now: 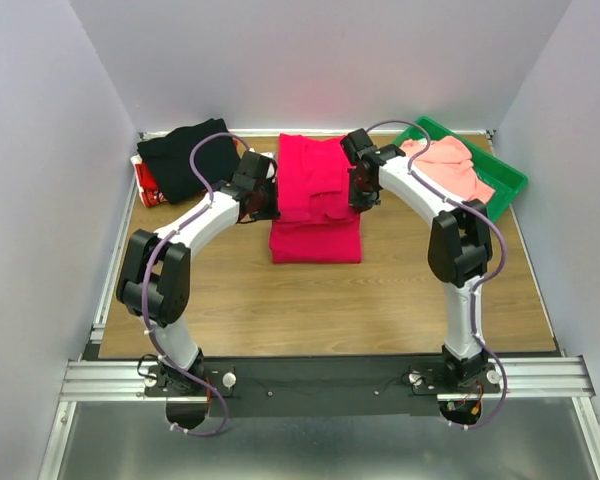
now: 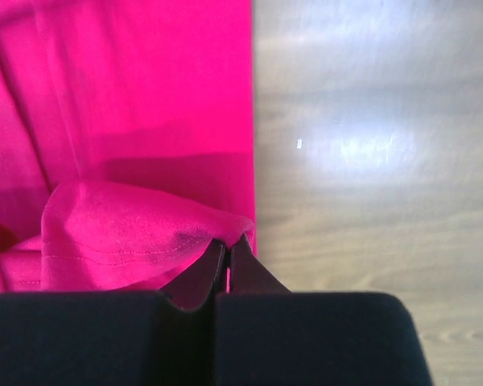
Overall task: Fold and stack the t-shirts
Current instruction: Fold the tshirt
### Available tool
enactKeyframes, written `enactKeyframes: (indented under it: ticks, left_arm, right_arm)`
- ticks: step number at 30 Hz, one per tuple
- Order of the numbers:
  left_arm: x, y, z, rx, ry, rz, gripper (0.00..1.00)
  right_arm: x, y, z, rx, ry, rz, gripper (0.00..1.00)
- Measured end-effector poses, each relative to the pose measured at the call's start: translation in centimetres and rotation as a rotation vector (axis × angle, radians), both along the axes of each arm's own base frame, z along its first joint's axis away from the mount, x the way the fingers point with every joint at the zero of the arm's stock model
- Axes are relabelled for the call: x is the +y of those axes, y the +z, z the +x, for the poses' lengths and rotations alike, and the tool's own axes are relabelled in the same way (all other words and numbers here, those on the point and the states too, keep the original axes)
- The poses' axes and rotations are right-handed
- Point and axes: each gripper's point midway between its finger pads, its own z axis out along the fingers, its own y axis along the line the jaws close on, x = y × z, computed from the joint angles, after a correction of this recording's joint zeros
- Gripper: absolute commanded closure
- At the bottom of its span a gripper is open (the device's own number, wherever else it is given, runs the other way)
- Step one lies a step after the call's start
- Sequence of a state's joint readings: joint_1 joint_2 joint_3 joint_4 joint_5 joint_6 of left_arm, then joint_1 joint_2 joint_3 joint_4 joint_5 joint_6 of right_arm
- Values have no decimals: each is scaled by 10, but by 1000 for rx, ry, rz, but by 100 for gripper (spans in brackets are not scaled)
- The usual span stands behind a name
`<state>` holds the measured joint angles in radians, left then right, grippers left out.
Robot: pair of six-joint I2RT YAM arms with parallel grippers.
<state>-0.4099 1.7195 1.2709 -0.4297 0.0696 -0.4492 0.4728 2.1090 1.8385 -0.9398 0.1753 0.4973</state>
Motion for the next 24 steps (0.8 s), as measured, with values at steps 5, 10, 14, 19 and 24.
enactKeyframes:
  ticks: [5, 10, 14, 19, 24]
  left_arm:
    - [-4, 3, 32, -29, -6, -51, 100]
    - [-9, -2, 56, -35, -17, -85, 100]
    - [-12, -8, 70, -30, -27, -100, 100]
    - [-10, -17, 84, -24, -25, -104, 100]
    - [2, -21, 95, -21, 1, -109, 98]
  right_arm:
    - [-10, -4, 20, -13, -11, -5, 99]
    - [-18, -8, 37, -20, -15, -11, 100]
    - [-20, -15, 52, -27, -11, -17, 100]
    - [-20, -25, 67, -29, -4, -22, 100]
    - [-18, -27, 83, -48, 3, -7, 91]
